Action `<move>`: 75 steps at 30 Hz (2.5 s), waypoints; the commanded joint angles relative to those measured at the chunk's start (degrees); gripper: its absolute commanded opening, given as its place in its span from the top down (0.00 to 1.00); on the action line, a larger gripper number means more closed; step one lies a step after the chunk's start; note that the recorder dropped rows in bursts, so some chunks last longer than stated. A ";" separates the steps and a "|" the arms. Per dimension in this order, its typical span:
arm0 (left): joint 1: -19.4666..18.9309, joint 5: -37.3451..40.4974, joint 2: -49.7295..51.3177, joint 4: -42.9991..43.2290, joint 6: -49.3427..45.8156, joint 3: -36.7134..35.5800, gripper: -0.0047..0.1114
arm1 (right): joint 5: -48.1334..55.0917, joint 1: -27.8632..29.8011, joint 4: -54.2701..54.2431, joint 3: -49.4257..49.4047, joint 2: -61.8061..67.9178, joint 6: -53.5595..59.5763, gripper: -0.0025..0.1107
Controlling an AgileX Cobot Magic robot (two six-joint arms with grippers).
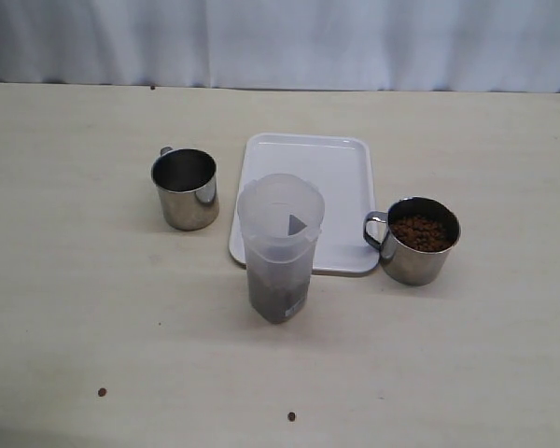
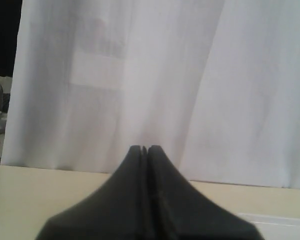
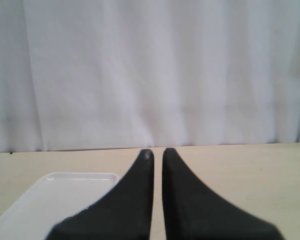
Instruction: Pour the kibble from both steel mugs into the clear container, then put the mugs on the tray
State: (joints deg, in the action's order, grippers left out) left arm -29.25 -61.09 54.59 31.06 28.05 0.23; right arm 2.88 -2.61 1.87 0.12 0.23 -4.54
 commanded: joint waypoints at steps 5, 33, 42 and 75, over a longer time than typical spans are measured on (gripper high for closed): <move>8.92 10.76 -8.30 -0.45 -0.19 -0.23 0.96 | -0.71 -0.20 -0.12 -0.12 -0.23 0.26 0.94; 20.24 64.00 -54.59 -14.20 -2.12 -0.23 0.96 | -0.71 -0.20 -0.12 -0.12 -0.23 0.26 0.94; 20.24 66.12 -54.59 -15.53 -2.12 -0.23 0.96 | -0.71 -0.20 -0.12 -0.12 -0.23 0.26 0.94; 21.45 72.54 -54.59 -20.64 -1.62 -0.23 0.96 | -0.71 -0.20 -0.12 -0.12 -0.23 0.26 0.94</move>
State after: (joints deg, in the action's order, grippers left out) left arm -8.00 11.73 0.20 10.65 25.84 0.14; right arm 2.77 -2.61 1.87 0.12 0.23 -4.54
